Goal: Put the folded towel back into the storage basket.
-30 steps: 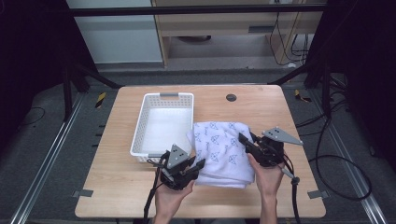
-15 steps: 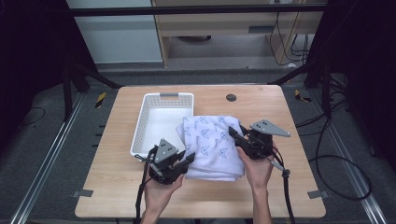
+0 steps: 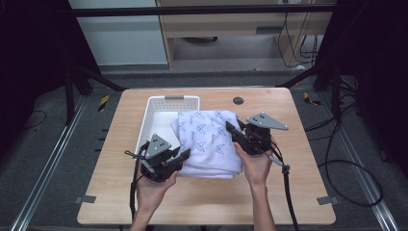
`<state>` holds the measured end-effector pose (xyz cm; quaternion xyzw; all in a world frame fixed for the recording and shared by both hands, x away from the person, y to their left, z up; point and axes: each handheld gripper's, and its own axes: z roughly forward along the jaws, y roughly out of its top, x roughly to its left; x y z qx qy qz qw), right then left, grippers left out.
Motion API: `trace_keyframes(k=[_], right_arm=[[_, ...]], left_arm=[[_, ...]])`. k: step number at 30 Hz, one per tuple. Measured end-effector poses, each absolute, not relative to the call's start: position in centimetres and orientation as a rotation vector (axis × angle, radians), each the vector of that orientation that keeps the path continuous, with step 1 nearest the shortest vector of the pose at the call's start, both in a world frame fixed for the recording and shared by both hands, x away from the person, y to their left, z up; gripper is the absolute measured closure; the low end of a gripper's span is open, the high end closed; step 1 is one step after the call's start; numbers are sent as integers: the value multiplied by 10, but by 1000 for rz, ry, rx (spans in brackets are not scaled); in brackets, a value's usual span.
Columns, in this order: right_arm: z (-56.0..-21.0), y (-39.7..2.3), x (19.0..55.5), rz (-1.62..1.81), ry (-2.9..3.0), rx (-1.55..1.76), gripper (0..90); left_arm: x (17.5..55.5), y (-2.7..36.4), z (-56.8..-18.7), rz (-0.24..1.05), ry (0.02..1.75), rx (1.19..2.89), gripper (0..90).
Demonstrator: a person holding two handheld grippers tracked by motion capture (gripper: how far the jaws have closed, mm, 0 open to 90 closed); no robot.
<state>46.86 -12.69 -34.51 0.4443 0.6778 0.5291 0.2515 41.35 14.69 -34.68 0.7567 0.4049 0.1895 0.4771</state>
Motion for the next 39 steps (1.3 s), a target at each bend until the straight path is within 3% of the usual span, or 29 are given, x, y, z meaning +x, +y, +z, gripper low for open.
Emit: trace_keyframes(k=[12, 39], right_arm=[[-332, -103, 480, 1440, 1854, 1171, 682], [-340, -38, 522, 1463, 1909, 1148, 680]], left_arm=[[422, 169, -339, 474, 1009, 1835, 730], [445, 225, -349, 508, 1107, 1788, 730]])
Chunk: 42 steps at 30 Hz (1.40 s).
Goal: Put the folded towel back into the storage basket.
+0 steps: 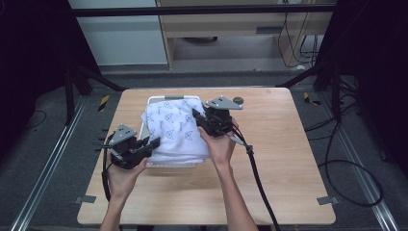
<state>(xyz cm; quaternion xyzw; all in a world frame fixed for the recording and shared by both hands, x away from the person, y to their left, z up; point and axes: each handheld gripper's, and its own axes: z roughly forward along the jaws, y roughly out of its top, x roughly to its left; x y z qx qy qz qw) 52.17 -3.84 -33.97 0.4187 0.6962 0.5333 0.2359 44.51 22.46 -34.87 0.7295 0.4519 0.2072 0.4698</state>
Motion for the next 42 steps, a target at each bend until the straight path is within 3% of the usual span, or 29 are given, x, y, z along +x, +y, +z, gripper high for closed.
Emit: trace_keyframes(k=[42], right_arm=[[-367, 13, 577, 1421, 1951, 1164, 679]], left_arm=[[489, 259, -375, 544, 1214, 1774, 730]])
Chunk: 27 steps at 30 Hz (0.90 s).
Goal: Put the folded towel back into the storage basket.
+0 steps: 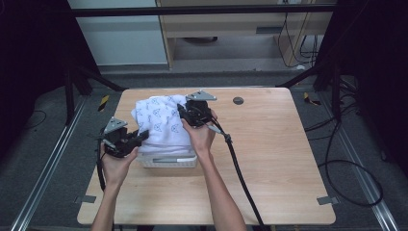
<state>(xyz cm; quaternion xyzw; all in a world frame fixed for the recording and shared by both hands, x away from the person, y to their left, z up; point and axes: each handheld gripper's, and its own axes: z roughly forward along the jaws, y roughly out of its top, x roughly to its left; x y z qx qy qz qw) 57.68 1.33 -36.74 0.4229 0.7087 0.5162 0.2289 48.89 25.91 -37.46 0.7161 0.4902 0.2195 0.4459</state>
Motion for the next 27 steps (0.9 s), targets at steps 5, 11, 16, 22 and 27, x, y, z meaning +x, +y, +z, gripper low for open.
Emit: trace_keyframes(k=[5, 11, 16, 22, 27], right_arm=[[-375, 17, 582, 1395, 1959, 1170, 679], [-384, 21, 586, 1367, 1977, 1186, 677], [-391, 21, 589, 1342, 1988, 1190, 675], [-401, 20, 592, 1315, 2008, 1204, 674], [-408, 19, 593, 1297, 2020, 1216, 672]], left_arm=[[494, 259, -382, 542, 1227, 1784, 730], [500, 260, -392, 529, 1244, 1790, 730], [504, 258, -401, 536, 1257, 1805, 729], [507, 255, -408, 525, 1265, 1823, 729], [510, 253, -414, 525, 1270, 1843, 728]])
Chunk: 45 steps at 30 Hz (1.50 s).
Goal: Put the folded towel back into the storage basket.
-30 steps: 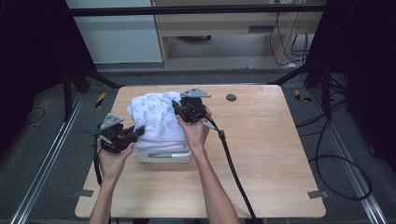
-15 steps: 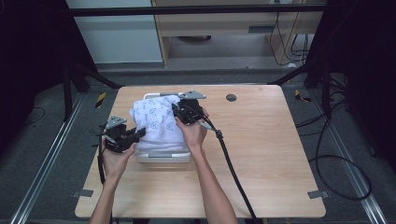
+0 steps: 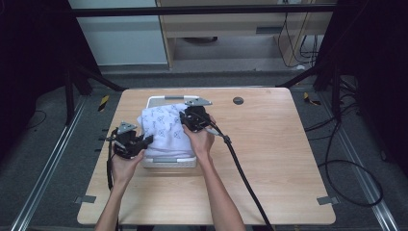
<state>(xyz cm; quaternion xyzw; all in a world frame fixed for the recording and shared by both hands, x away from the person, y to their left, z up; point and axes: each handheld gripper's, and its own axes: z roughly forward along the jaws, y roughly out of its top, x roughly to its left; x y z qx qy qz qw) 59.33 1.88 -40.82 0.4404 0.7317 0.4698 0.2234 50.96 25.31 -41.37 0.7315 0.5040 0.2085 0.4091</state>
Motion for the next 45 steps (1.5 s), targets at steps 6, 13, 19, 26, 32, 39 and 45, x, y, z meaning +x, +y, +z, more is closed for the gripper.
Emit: trace_keyframes(k=[6, 13, 19, 26, 32, 39, 45], right_arm=[[-414, 19, 595, 1269, 2032, 1210, 669], [-423, 19, 597, 1248, 2038, 1232, 666], [-429, 20, 598, 1220, 2056, 1241, 661], [-435, 20, 599, 1189, 2073, 1250, 648], [-441, 23, 601, 1147, 2096, 1248, 616], [-447, 22, 602, 1119, 2115, 1238, 567], [-442, 17, 600, 1139, 2091, 1211, 529]], left_arm=[[513, 252, -421, 519, 1284, 1857, 727], [515, 249, -426, 512, 1295, 1875, 724], [518, 248, -431, 506, 1312, 1889, 719], [520, 246, -434, 518, 1334, 1912, 687], [524, 244, -440, 538, 1358, 1957, 612], [523, 244, -439, 553, 1358, 1958, 569], [521, 246, -435, 567, 1346, 1926, 558]])
